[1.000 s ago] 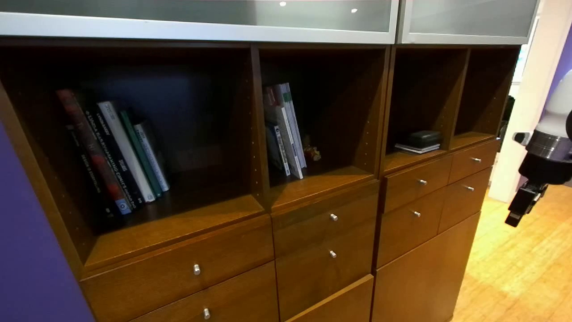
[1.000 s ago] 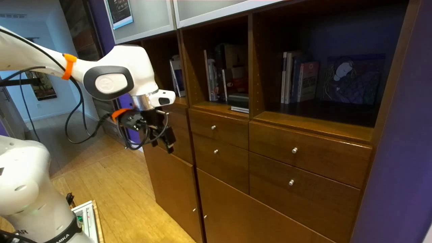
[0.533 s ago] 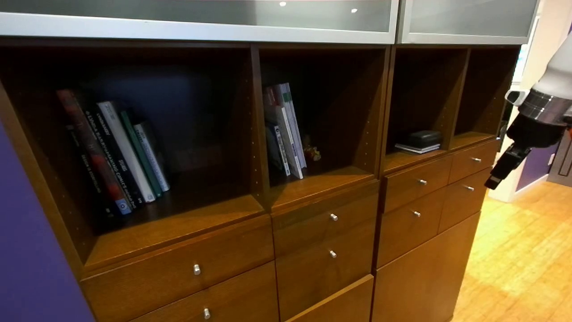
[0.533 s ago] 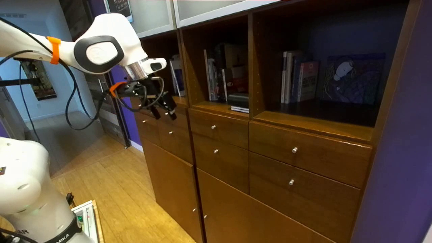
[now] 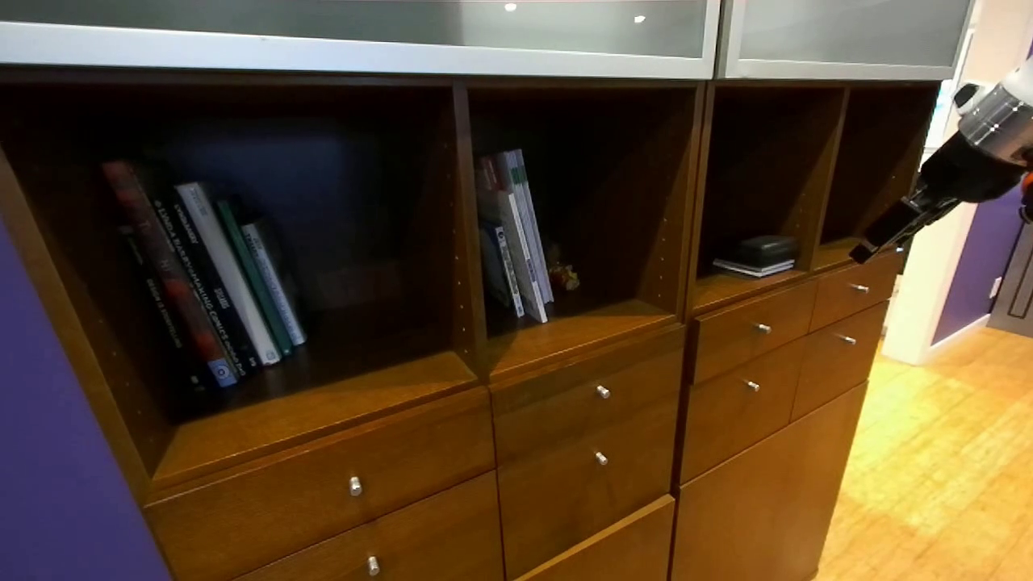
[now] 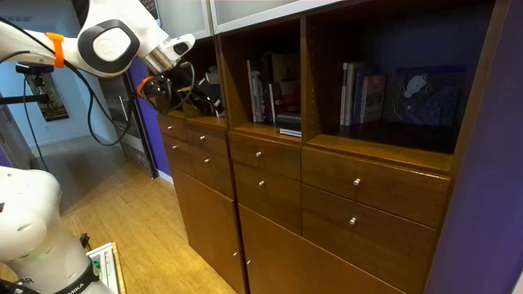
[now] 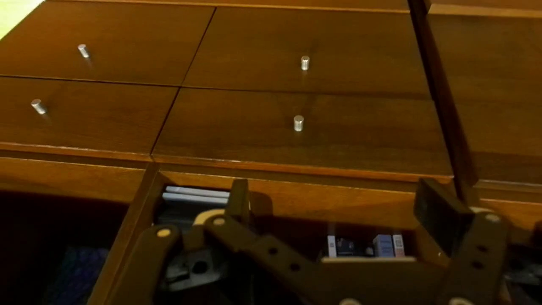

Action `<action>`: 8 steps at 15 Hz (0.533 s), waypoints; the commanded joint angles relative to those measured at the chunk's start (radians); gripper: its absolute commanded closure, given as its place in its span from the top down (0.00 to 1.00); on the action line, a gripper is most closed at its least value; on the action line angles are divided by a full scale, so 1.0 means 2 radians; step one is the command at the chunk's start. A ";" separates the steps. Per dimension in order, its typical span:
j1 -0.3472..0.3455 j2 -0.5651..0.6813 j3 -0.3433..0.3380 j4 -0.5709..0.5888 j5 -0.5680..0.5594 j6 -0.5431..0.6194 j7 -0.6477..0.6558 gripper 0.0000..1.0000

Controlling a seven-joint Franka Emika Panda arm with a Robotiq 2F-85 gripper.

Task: Push the books in the right middle shelf forward

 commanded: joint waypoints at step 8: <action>-0.016 0.024 0.003 0.016 -0.002 0.045 0.042 1.00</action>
